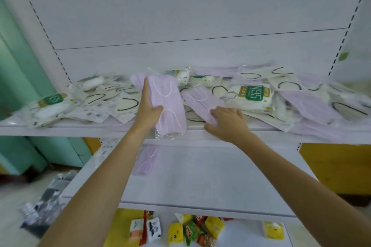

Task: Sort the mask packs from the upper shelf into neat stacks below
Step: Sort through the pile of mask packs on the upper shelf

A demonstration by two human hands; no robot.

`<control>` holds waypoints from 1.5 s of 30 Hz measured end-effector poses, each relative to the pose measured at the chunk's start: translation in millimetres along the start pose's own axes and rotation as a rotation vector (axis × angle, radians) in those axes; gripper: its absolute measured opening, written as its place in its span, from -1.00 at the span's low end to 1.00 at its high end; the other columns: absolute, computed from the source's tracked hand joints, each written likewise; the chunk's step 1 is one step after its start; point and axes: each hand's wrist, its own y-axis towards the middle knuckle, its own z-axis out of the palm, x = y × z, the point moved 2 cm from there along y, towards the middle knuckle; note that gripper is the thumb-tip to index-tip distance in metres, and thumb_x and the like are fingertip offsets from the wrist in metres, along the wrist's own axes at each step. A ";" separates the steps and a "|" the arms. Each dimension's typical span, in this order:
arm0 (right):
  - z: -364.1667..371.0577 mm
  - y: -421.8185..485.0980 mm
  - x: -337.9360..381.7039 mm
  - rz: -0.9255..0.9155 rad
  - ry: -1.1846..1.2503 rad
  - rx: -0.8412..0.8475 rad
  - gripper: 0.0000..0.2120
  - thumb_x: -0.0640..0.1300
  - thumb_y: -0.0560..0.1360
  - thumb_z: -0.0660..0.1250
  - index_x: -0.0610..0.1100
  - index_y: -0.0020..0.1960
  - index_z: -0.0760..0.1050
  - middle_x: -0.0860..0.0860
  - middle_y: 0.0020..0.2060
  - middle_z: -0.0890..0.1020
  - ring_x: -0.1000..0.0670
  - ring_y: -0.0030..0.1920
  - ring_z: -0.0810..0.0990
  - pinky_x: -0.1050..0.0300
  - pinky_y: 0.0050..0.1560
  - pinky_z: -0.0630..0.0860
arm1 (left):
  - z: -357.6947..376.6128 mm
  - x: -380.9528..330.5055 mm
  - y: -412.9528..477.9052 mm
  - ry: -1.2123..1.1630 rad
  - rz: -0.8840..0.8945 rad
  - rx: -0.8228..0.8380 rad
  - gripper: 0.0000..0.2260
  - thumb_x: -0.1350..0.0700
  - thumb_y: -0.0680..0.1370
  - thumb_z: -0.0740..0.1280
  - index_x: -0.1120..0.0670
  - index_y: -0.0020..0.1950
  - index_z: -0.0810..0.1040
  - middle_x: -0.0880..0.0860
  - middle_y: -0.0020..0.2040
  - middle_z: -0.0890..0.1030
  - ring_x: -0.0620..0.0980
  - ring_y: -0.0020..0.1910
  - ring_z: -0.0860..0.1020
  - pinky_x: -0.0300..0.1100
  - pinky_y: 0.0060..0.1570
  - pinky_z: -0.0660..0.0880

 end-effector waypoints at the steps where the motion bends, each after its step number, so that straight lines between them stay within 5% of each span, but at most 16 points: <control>1: -0.9 -0.6 1.7 0.004 -0.010 -0.026 -0.59 0.09 0.52 0.19 -0.05 0.31 0.39 -0.01 0.24 0.48 -0.12 0.30 0.36 0.01 0.32 0.17 | -1.8 3.5 0.4 0.017 -0.011 -0.007 -0.33 0.45 0.49 0.19 0.09 0.53 0.07 -0.03 0.50 0.16 -0.15 0.45 0.13 -0.49 0.19 0.12; 5: -4.9 -6.4 10.9 0.062 0.212 -0.259 -0.72 -0.03 0.57 0.14 -0.12 0.09 0.55 -0.08 -0.06 0.62 -0.17 0.00 0.55 0.06 -0.05 0.41 | -2.5 12.6 -3.1 0.060 -0.120 -0.060 -0.49 0.35 0.53 0.22 0.11 0.47 0.26 0.05 0.47 0.26 -0.02 0.44 0.24 -0.43 0.16 0.17; 7: -3.9 -9.8 11.6 0.160 0.474 -0.324 -0.77 -0.05 0.57 0.15 -0.10 -0.02 0.56 -0.03 -0.21 0.58 -0.09 -0.15 0.53 0.13 -0.20 0.36 | -3.8 15.2 -6.9 0.057 -0.148 -0.065 -0.50 0.30 0.54 0.22 0.09 0.48 0.25 0.05 0.47 0.26 0.00 0.43 0.25 -0.34 0.21 0.20; 13: 6.3 -15.8 53.2 0.019 0.898 -0.334 -0.80 -0.12 0.56 0.23 -0.13 0.11 0.57 0.02 -0.11 0.60 0.09 -0.19 0.50 0.32 -0.18 0.39 | 0.9 -6.2 -17.2 -0.196 -0.136 -0.027 -0.56 -0.02 0.60 0.22 0.08 0.44 0.33 -0.03 0.44 0.34 -0.09 0.42 0.29 -0.18 0.40 0.20; 15: 15.6 -16.4 71.2 -0.100 0.903 -0.282 -0.80 -0.16 0.56 0.25 -0.21 0.10 0.57 -0.02 -0.08 0.62 0.04 -0.19 0.54 0.18 -0.08 0.50 | 5.3 -15.8 -16.9 -0.184 -0.105 0.012 -0.54 -0.02 0.57 0.27 0.08 0.44 0.33 -0.07 0.42 0.35 -0.14 0.40 0.29 -0.25 0.35 0.21; 17: 19.8 -14.7 81.9 -0.224 0.875 -0.338 -0.78 -0.15 0.54 0.26 -0.27 0.04 0.58 -0.12 -0.06 0.65 -0.01 -0.11 0.54 0.11 0.02 0.49 | 7.2 -21.5 -16.2 -0.171 -0.078 0.043 -0.54 0.03 0.54 0.34 0.04 0.42 0.35 -0.10 0.38 0.39 -0.18 0.35 0.33 -0.26 0.31 0.26; 20: 16.9 -9.2 87.9 -0.361 0.749 -0.460 -0.67 0.00 0.50 0.21 -0.20 0.00 0.63 -0.05 -0.01 0.66 0.13 0.04 0.46 0.43 0.21 0.24 | 4.8 -24.1 -12.6 -0.201 -0.033 0.052 -0.65 0.21 0.53 0.32 0.04 0.31 0.45 -0.02 0.18 0.57 -0.06 0.10 0.56 -0.20 0.09 0.49; 22: 13.8 -3.0 87.4 -0.396 0.705 -0.358 -0.59 0.10 0.51 0.13 -0.12 0.06 0.63 -0.01 0.15 0.61 0.09 0.21 0.44 0.31 0.30 0.18 | 0.5 -21.5 -6.4 -0.199 -0.002 0.047 -0.62 0.30 0.51 0.25 0.07 0.31 0.45 -0.04 0.09 0.60 -0.07 0.01 0.58 -0.14 0.08 0.51; 24: 4.0 9.0 79.4 -0.375 0.746 -0.244 -0.66 0.04 0.55 0.19 -0.13 0.11 0.61 -0.03 0.25 0.54 0.08 0.28 0.41 0.32 0.27 0.19 | -3.7 -19.1 2.5 -0.195 0.011 0.041 -0.52 0.32 0.47 0.23 0.08 0.38 0.39 -0.01 0.21 0.56 -0.08 0.14 0.55 -0.06 0.23 0.47; 27: -14.7 45.6 50.6 -0.240 0.688 -0.302 -0.75 -0.15 0.55 0.26 -0.17 0.19 0.54 -0.06 0.26 0.52 -0.01 0.28 0.44 0.36 0.15 0.24 | -2.0 -18.7 13.2 -0.174 0.034 0.014 -0.34 0.36 0.50 0.24 -0.03 0.52 0.13 -0.06 0.49 0.23 -0.11 0.44 0.25 -0.07 0.42 0.25; 30: -26.4 95.2 13.1 -0.055 0.493 -0.224 -0.62 -0.15 0.55 0.23 -0.17 0.36 0.36 -0.12 0.32 0.43 -0.13 0.29 0.42 0.17 0.25 0.28 | 5.3 -19.8 24.4 -0.175 0.062 -0.029 -0.38 0.34 0.54 0.21 -0.06 0.52 0.13 -0.12 0.49 0.20 -0.12 0.45 0.22 -0.18 0.39 0.24; 32: -27.3 126.7 -11.3 0.024 0.345 -0.140 -0.53 -0.14 0.55 0.21 -0.18 0.43 0.24 -0.15 0.37 0.36 -0.16 0.32 0.37 0.00 0.32 0.30 | 9.9 -17.4 32.4 -0.164 0.024 -0.108 -0.53 0.29 0.57 0.20 -0.02 0.45 0.30 -0.07 0.41 0.35 0.04 0.29 0.47 -0.11 0.23 0.42; 34: -28.4 150.4 -26.4 0.034 0.245 -0.088 -0.48 -0.10 0.55 0.22 -0.18 0.46 0.17 -0.15 0.42 0.29 -0.17 0.39 0.27 -0.06 0.37 0.24 | 13.7 -16.7 40.4 -0.173 -0.014 -0.160 -0.62 0.25 0.58 0.20 0.04 0.39 0.39 -0.03 0.30 0.46 -0.17 -0.18 0.61 -0.30 -0.13 0.53; 35: -27.6 160.0 -29.7 0.013 0.219 -0.062 -0.45 -0.06 0.56 0.21 -0.16 0.48 0.14 -0.13 0.45 0.24 -0.16 0.42 0.22 -0.07 0.40 0.20 | 15.3 -16.6 44.8 -0.176 -0.023 -0.172 -0.63 0.24 0.58 0.21 0.05 0.39 0.40 -0.03 0.29 0.47 -0.26 -0.25 0.57 -0.37 -0.18 0.50; 39: -18.5 185.9 -29.7 -0.065 0.120 0.082 -0.39 0.01 0.57 0.18 -0.14 0.52 0.02 -0.11 0.49 0.17 -0.18 0.45 0.17 -0.09 0.41 0.17 | 19.6 -15.2 62.7 -0.160 -0.121 -0.155 -0.61 0.19 0.56 0.25 0.00 0.39 0.39 -0.06 0.37 0.39 -0.09 0.32 0.39 -0.19 0.28 0.34; 45: -2.8 198.7 -25.7 -0.021 -0.017 0.090 -0.54 -0.06 0.53 0.21 -0.07 0.41 0.28 -0.18 0.28 0.34 -0.23 0.27 0.33 -0.04 0.24 0.33 | 23.7 -12.5 70.6 -0.019 -0.145 -0.107 -0.56 0.32 0.54 0.23 0.07 0.41 0.37 0.00 0.40 0.35 -0.03 0.38 0.33 -0.19 0.33 0.28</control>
